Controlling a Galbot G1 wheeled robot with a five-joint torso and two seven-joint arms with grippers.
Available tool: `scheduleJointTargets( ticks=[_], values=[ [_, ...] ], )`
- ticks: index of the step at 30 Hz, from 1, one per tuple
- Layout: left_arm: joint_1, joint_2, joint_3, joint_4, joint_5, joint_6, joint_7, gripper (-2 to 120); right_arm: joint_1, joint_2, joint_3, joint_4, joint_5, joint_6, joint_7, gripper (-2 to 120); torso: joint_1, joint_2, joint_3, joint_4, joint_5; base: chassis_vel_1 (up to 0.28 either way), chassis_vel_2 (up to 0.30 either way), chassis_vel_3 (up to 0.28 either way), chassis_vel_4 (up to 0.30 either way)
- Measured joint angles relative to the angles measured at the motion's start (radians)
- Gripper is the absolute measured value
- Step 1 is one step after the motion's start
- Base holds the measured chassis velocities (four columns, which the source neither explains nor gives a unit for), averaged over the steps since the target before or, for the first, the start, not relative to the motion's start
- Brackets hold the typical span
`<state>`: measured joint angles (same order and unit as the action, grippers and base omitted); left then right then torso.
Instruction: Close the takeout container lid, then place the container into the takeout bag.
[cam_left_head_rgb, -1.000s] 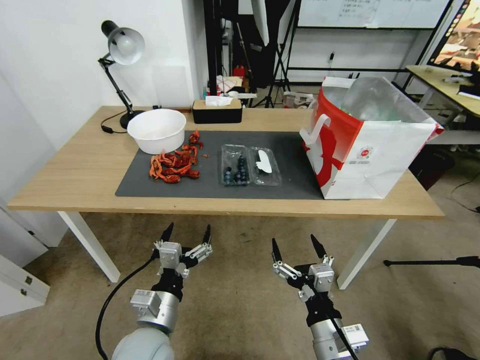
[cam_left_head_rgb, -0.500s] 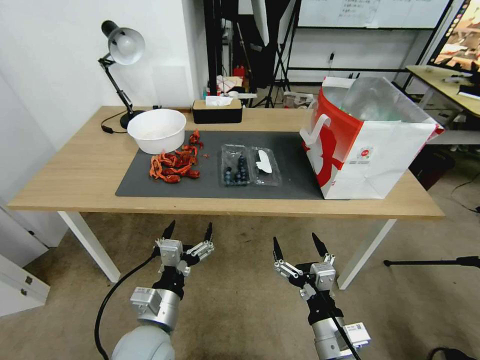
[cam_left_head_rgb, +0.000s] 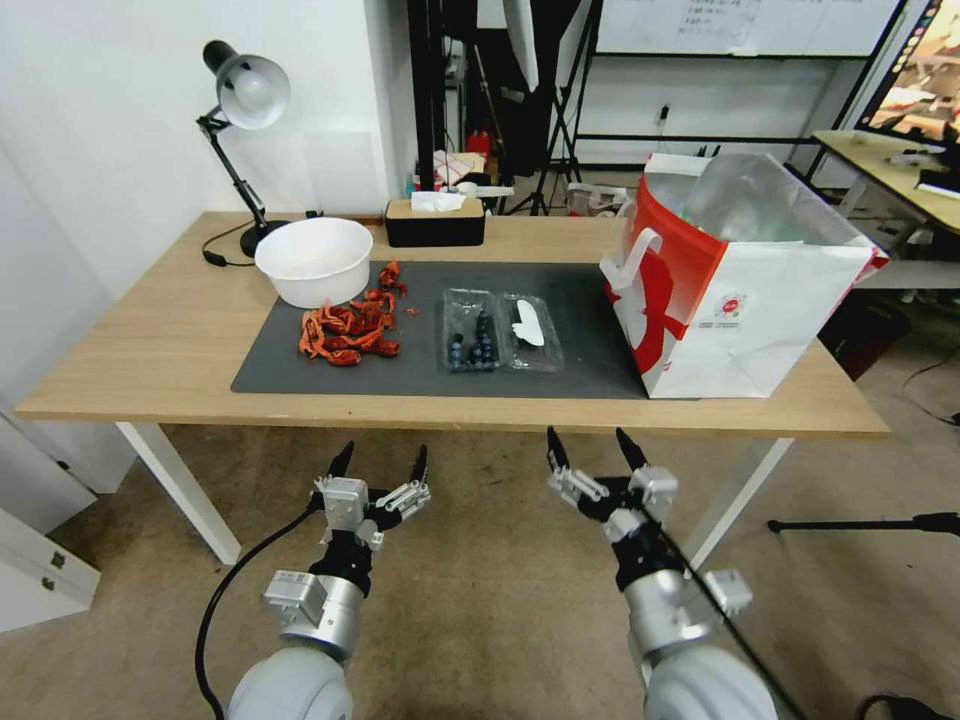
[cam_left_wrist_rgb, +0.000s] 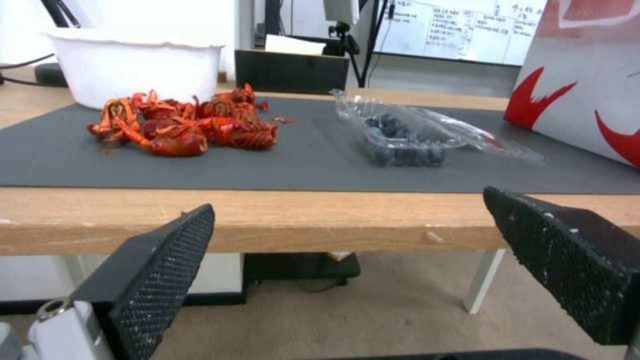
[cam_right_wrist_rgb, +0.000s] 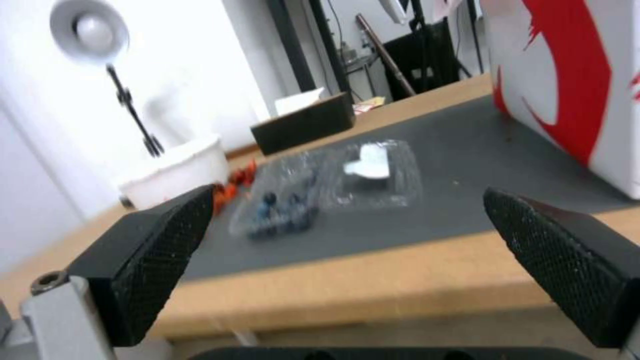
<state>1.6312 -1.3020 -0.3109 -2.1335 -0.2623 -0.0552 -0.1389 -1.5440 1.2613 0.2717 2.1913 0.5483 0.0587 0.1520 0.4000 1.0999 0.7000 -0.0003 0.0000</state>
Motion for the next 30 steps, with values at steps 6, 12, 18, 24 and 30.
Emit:
scheduleJointTargets(
  ticks=[6,12,18,24,30],
  values=[
    [-0.002,-0.005,0.001,0.007,0.000,0.001,0.000,100,0.177,-0.003,-0.033,-0.047,0.352,-0.085,0.127,100,0.000,0.000,0.000,0.0001,0.0000,0.000,0.000,0.000,0.000],
    [-0.001,-0.007,-0.002,0.007,0.001,0.005,0.000,100,0.310,0.046,-0.057,-0.087,0.587,-0.129,0.261,100,0.000,0.000,0.000,0.0003,-0.0001,0.000,0.000,0.000,0.000],
    [0.004,-0.006,-0.012,0.005,0.001,0.006,0.000,100,0.443,0.117,-0.074,-0.150,0.755,-0.156,0.385,100,0.000,0.000,0.000,0.0003,-0.0002,0.000,0.000,0.000,0.000],
    [0.011,-0.009,-0.013,0.003,0.000,0.006,0.000,100,0.492,0.167,-0.078,-0.203,0.794,-0.160,0.442,100,0.000,0.000,0.000,0.0003,-0.0001,0.000,0.000,0.000,0.000],
    [0.009,-0.010,-0.014,0.003,0.001,0.008,-0.002,100,0.526,0.203,-0.074,-0.258,0.812,-0.161,0.466,100,0.000,0.000,0.000,0.0002,-0.0001,0.000,0.000,0.000,0.000]
  ],
)
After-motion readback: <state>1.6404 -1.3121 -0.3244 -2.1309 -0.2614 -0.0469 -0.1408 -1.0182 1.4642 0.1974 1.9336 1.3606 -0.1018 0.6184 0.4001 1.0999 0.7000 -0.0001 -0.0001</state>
